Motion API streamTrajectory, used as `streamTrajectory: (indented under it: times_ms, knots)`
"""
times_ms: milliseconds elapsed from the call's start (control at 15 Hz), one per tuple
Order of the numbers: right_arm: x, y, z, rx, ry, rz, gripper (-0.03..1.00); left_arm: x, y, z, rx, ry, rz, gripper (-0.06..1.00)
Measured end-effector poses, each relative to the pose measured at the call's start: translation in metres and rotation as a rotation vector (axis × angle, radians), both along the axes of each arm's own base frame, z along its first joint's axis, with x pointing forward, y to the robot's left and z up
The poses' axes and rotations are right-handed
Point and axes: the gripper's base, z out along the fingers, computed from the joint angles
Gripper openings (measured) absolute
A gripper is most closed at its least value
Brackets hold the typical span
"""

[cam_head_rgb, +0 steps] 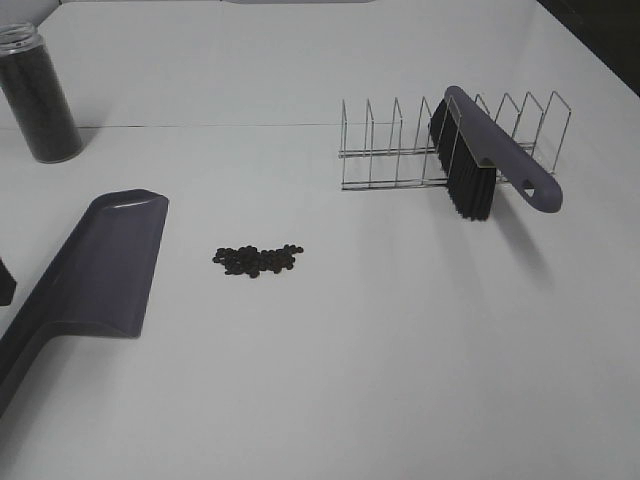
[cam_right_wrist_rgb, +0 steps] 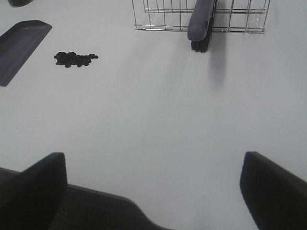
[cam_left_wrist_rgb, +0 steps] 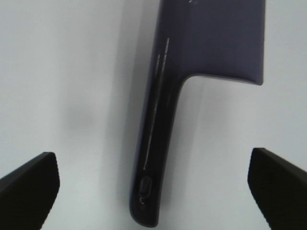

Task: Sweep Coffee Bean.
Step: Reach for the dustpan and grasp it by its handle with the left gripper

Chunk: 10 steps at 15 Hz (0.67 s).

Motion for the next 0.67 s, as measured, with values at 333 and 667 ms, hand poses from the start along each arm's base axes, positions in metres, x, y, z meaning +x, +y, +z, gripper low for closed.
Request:
streamTrajectory:
  times_ms: [333,667]
  knots:
    - [0.0,0.0,0.0,0.0,0.0,0.0,0.92,0.011,-0.017,-0.021,0.057,0.107,0.041,0.92]
    - [0.0,0.0,0.0,0.0,0.0,0.0,0.92,0.023,-0.018,-0.058,0.072,0.199,0.047,0.87]
